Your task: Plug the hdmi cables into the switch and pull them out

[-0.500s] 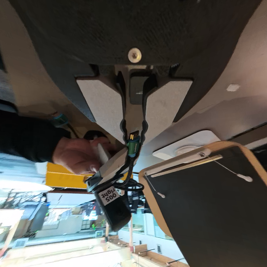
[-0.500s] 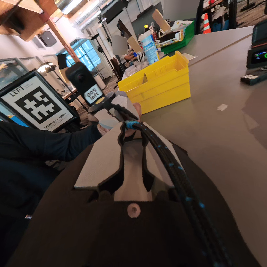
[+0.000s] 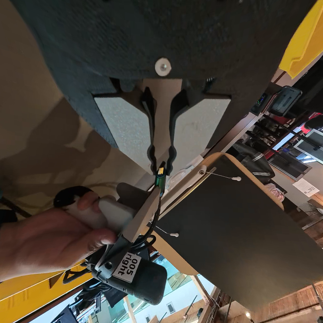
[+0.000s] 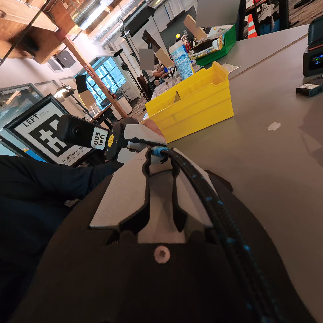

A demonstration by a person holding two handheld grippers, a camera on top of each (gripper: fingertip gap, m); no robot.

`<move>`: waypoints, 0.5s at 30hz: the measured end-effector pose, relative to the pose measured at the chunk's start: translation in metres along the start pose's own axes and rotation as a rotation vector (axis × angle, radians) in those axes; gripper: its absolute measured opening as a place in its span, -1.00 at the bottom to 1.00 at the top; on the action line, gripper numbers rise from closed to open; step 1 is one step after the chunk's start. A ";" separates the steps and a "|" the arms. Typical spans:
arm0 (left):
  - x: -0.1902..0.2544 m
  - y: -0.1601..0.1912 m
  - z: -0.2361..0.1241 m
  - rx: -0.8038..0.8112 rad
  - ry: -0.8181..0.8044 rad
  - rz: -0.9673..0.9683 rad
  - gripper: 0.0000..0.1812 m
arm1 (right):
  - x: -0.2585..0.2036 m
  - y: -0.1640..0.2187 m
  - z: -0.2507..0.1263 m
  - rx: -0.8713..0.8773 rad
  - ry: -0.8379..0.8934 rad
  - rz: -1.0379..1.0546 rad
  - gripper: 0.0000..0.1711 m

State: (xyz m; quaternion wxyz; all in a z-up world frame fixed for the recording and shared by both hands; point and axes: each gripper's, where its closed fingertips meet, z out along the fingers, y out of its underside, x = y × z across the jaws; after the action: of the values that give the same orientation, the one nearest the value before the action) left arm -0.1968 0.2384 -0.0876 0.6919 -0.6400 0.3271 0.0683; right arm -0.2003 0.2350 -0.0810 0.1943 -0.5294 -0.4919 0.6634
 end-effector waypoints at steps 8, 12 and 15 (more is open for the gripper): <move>0.002 0.002 0.002 -0.006 0.023 -0.034 -0.90 | 0.002 0.002 0.002 -0.008 0.010 0.001 -0.76; 0.004 0.002 0.003 -0.003 0.034 -0.057 -0.89 | 0.002 0.003 0.001 -0.024 0.027 -0.034 -0.76; 0.006 0.012 0.006 -0.044 0.063 -0.134 -0.88 | 0.010 0.007 0.001 -0.057 0.090 -0.072 -0.77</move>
State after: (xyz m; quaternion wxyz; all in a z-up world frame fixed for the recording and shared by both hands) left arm -0.1957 0.2442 -0.1015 0.6699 -0.6775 0.3035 0.0090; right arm -0.2030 0.2389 -0.0921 0.2251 -0.5459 -0.5200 0.6172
